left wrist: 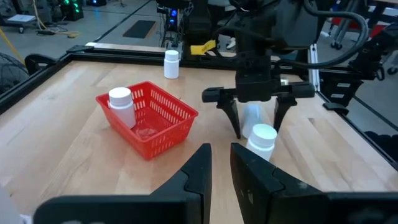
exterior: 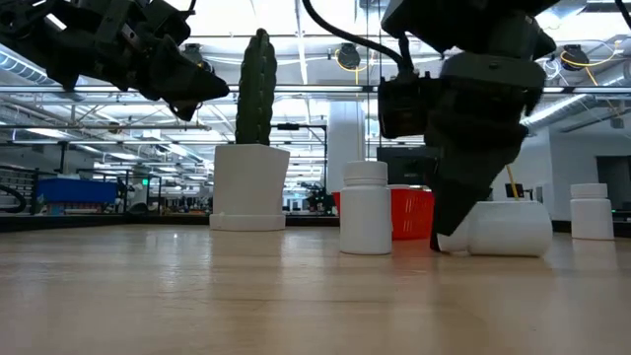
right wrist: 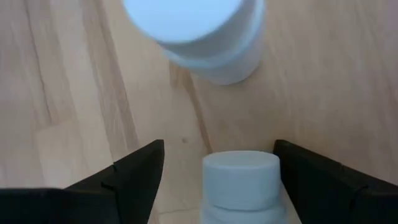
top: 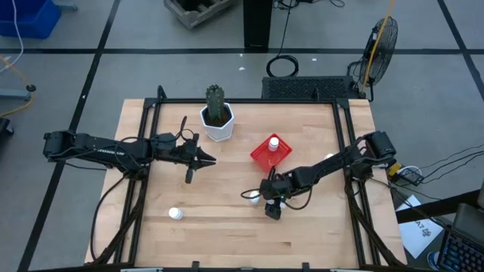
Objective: Pick and place pill bottles into a basket
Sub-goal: Put the white pill bottle into the red bin
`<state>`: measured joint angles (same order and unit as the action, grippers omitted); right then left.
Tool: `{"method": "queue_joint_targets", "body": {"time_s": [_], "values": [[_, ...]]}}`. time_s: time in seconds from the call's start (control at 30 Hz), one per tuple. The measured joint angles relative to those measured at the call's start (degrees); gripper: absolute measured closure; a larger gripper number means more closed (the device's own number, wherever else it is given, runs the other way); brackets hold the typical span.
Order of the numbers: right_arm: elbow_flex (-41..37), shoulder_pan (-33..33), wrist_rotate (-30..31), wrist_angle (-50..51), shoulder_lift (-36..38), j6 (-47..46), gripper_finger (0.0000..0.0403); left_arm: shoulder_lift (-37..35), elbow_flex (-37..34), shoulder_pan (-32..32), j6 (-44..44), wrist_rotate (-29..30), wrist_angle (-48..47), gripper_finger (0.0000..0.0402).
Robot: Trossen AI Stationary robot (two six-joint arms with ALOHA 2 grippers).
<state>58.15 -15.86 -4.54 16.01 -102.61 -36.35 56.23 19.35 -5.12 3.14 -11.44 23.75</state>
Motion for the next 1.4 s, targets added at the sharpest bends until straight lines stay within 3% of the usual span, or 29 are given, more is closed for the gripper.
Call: {"method": "queue_joint_targets", "body": {"time_s": [0.23, 0.47, 0.6, 0.7, 0.8, 0.93, 1.17, 1.3, 1.4], "values": [[-0.06, -0.69, -0.37, 7.26, 0.11, 5.22, 0.0148, 0.01, 0.00, 0.01, 0.02, -0.04, 0.36, 0.0339], [-0.13, -1.05, -0.16, 9.42, 0.11, 8.36, 0.0241, 0.00, 0.00, 0.02, 0.11, -0.04, 0.90, 0.0339], [-0.17, -1.15, 2.00, 9.33, 1.03, 9.17, 0.0242, 0.00, 0.00, 0.01, 0.16, -0.02, 0.98, 0.0339], [-0.42, -2.13, 7.55, 9.99, 3.07, 8.50, 0.0242, 0.00, 0.00, 0.01, 0.39, -0.02, 0.96, 0.0339], [-1.04, -4.99, 19.93, 9.20, 5.49, 5.82, 0.0242, 0.00, 0.00, 0.02, 0.39, -0.02, 0.92, 0.0339], [-6.69, -9.97, 34.27, -5.71, 8.99, 1.46, 0.0242, 0.02, 0.00, 0.02, 0.33, -0.02, 0.61, 0.0339], [-23.94, -18.44, 58.41, -47.80, 5.84, -0.36, 0.0242, 0.01, 0.00, 0.01, 0.61, -0.29, 0.47, 0.0339], [-28.68, -20.59, 63.34, -63.57, 0.44, 3.84, 0.0242, 0.00, 0.00, 0.02, 0.62, -0.27, 0.48, 0.0339], [-28.83, -20.69, 64.75, -67.50, -4.84, 4.39, 0.0242, 0.01, 0.00, 0.00, 0.97, -0.04, 0.48, 0.0339]]}}
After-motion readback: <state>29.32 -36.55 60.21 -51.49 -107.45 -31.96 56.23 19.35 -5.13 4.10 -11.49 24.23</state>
